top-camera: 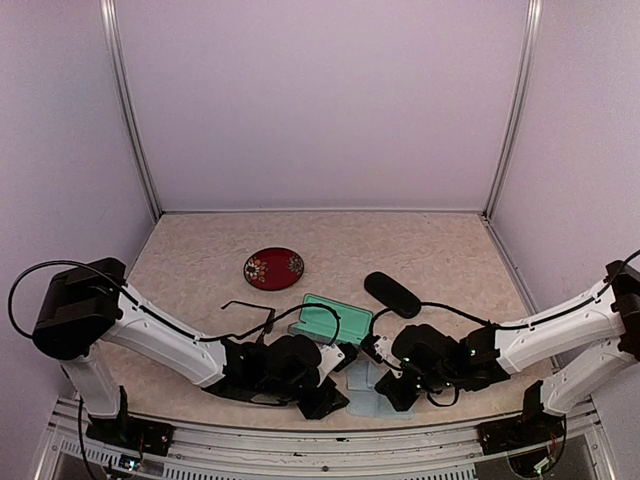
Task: Organize the sunglasses
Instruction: Pick up the corner of the glasses cleaning cloth from the center of the board.
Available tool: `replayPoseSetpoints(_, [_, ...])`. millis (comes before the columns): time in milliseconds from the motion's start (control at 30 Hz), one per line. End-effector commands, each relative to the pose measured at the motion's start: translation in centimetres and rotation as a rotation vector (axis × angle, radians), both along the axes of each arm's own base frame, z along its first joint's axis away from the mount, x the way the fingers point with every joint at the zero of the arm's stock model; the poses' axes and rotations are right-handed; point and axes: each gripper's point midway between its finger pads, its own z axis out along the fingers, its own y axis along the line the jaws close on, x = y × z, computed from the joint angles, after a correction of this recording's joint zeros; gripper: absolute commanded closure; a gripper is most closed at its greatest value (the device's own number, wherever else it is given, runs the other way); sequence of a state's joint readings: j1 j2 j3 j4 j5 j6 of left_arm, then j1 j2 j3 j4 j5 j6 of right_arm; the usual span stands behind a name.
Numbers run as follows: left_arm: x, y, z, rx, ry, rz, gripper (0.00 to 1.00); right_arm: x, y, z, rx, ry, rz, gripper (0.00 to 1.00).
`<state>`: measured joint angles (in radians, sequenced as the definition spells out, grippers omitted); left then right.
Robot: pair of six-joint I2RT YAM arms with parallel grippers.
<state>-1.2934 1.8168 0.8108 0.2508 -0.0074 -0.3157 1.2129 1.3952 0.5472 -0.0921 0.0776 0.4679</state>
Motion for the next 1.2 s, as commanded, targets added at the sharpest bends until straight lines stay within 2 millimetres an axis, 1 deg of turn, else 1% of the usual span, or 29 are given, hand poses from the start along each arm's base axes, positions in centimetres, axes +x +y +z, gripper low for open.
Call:
replayPoseSetpoints(0, [-0.5, -2.2, 1.7, -0.077, -0.004, -0.024, 0.51, -0.7, 0.1, 0.6, 0.06, 0.044, -0.018, 1.0])
replayPoseSetpoints(233, [-2.4, -3.6, 2.6, -0.115, -0.003, -0.109, 0.52, -0.7, -0.6, -0.4, 0.043, 0.094, -0.048, 1.0])
replayPoseSetpoints(367, [-3.5, -4.4, 2.5, -0.131, 0.017, -0.164, 0.53, -0.5, -0.7, -0.8, 0.035, 0.111, -0.061, 1.0])
replayPoseSetpoints(433, [-3.9, -4.7, 2.2, -0.135, 0.029, -0.181, 0.53, -0.3, -0.8, -0.9, 0.035, 0.115, -0.07, 1.0])
replayPoseSetpoints(700, [-4.5, -4.9, -0.1, -0.101, 0.065, -0.211, 0.55, -0.1, -1.0, -0.4, 0.09, 0.134, -0.091, 1.0])
replayPoseSetpoints(800, [-5.0, -4.8, -0.7, -0.094, 0.093, -0.228, 0.59, -0.2, -1.0, -0.1, 0.115, 0.141, -0.096, 1.0])
replayPoseSetpoints(933, [-5.8, -4.3, -1.6, -0.073, 0.135, -0.25, 0.68, -0.2, -1.3, 0.0, 0.127, 0.147, -0.103, 1.0])
replayPoseSetpoints(1033, [-6.5, -3.8, -1.8, -0.065, 0.16, -0.261, 0.73, -0.2, -1.5, 0.2, 0.136, 0.149, -0.111, 1.0])
replayPoseSetpoints(1167, [-7.1, -3.1, -2.2, -0.032, 0.175, -0.269, 0.77, -0.4, -1.5, 0.6, 0.158, 0.154, -0.111, 1.0])
